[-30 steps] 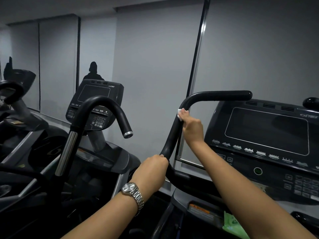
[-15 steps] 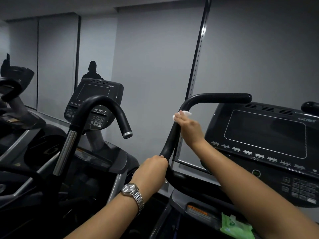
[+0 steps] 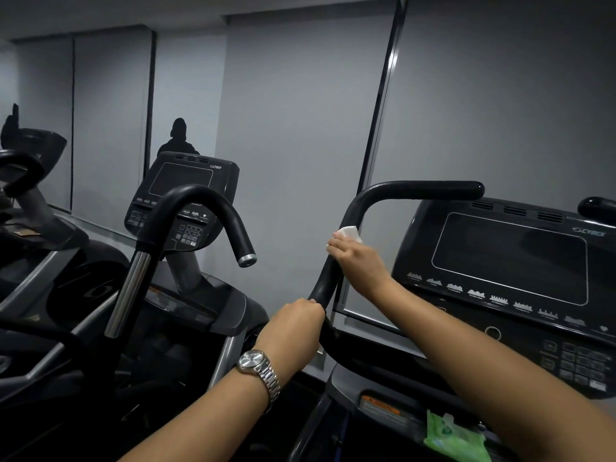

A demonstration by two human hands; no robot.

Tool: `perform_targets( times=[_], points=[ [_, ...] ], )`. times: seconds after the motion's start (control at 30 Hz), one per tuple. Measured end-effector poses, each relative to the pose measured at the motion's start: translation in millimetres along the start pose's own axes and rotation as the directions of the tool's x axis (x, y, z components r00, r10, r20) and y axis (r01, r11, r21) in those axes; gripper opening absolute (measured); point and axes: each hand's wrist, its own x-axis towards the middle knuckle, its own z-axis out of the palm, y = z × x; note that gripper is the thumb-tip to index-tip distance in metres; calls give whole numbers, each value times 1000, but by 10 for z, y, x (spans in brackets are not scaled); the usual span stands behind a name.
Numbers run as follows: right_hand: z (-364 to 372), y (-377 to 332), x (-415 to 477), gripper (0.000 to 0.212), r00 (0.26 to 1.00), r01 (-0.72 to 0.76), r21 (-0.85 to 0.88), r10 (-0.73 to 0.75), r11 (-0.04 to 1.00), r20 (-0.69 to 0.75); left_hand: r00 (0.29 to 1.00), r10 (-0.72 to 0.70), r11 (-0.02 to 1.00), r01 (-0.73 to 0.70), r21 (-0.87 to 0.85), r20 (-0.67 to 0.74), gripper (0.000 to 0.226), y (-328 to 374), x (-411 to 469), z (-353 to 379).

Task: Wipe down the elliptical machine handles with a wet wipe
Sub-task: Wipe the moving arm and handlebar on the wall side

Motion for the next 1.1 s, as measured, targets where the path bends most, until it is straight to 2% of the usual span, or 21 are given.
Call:
perform_targets(
  times=[0.07,0.17,0.27,0.37,0.43,0.5,0.6,0.63,0.73,0.8,0.87,0.97,1.03,1.1],
  points=[
    [-92,81,29,32,999,47,8,-48,999,6,1000,-5,1000,5,0,3,20,1,-1,-1],
    [-278,253,248,33,998,-55,-23,55,998,-19,1000,-7,1000,7,-2,11,17,1,-7,-3],
    [-237,139,247,34,985,-168,-32,166,985,-46,1000,-8,1000,8,3,16,16,11,-15,-19],
    [-59,-31,7,32,999,-28,-2,28,1000,28,1000,-8,1000,8,12,-2,17,16,-20,-46],
    [-80,80,-9,37,999,48,34,-48,998,5,1000,-1,1000,1,10,4,19,19,-11,-52],
    [-193,251,114,41,1000,3,35,-2,999,-24,999,2,1000,-2,-2,37,20,29,2,-60],
    [-279,270,236,43,983,-153,51,157,987,-90,997,-2,1000,2,1,72,21,29,19,-63],
    [-251,197,204,42,983,-149,39,152,988,-101,997,-2,1000,1,12,80,19,33,29,-77],
    [-50,22,-55,38,994,79,35,-77,996,-72,996,-17,999,13,45,90,16,59,138,-179],
    [-39,129,-63,42,987,156,78,-154,985,-37,995,-35,999,32,37,97,15,106,287,-251],
    [-123,338,101,44,993,91,79,-85,993,-77,994,-59,998,60,-4,90,12,172,483,-276],
    [-253,448,306,45,984,-95,119,111,988,-140,995,-98,989,100,-107,31,8,269,799,-215],
    [-191,417,266,46,986,-89,120,105,989,-131,988,-152,978,147,-148,-19,12,326,957,-165],
    [-106,433,156,50,992,2,127,15,992,-129,978,-202,970,193,-148,-51,20,342,1062,-94]
  ],
)
